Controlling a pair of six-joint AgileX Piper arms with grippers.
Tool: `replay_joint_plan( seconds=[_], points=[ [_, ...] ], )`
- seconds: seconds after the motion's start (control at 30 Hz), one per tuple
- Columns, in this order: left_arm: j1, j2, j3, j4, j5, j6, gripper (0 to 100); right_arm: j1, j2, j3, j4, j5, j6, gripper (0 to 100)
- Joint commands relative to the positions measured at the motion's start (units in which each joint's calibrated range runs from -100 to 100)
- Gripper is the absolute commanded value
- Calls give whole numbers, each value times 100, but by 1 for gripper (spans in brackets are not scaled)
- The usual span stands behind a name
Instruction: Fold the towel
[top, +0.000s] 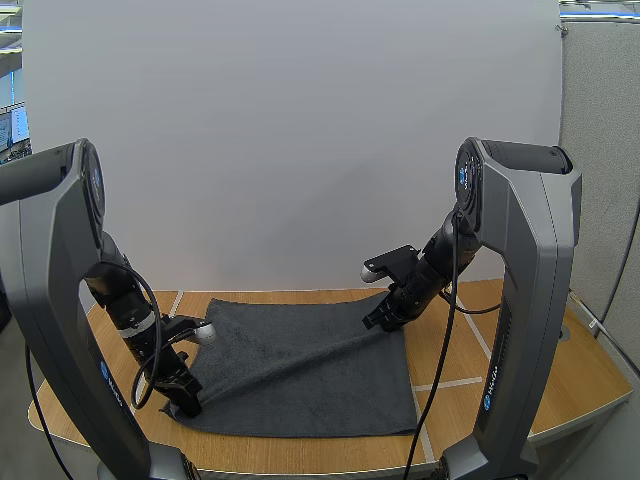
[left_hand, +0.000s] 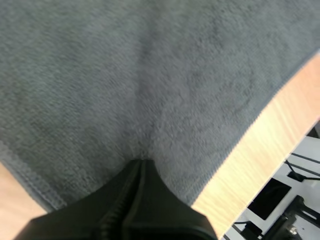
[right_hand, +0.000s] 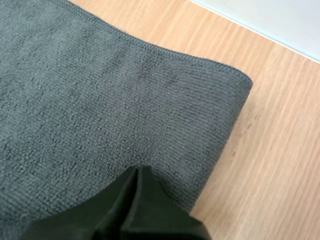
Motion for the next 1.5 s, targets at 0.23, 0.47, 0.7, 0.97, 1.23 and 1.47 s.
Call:
replay_joint_plan(
  seconds=[0.23,0.47,0.7,0.97,1.23,1.47],
  points=[
    [10,-720,-574,-1570,650,699,0,10,-333,-29,49,78,-16,0],
    [10,-795,-1116,-1984,650,699,0,10,-1353,-29,-142,1975,267,0],
    [-101,-795,-1127,-2038,-625,769,0,10,-1853,513,-818,3765,597,0],
    [-781,-494,-1258,-2046,-1666,698,0,10,-2427,1678,-989,3968,509,0],
    [-915,579,-1653,-2267,-2029,627,0,10,-2467,2359,-1370,3873,509,0],
    [-915,1097,-1813,-2267,-2348,627,0,10,-2467,2618,-1680,3637,501,0]
  ],
)
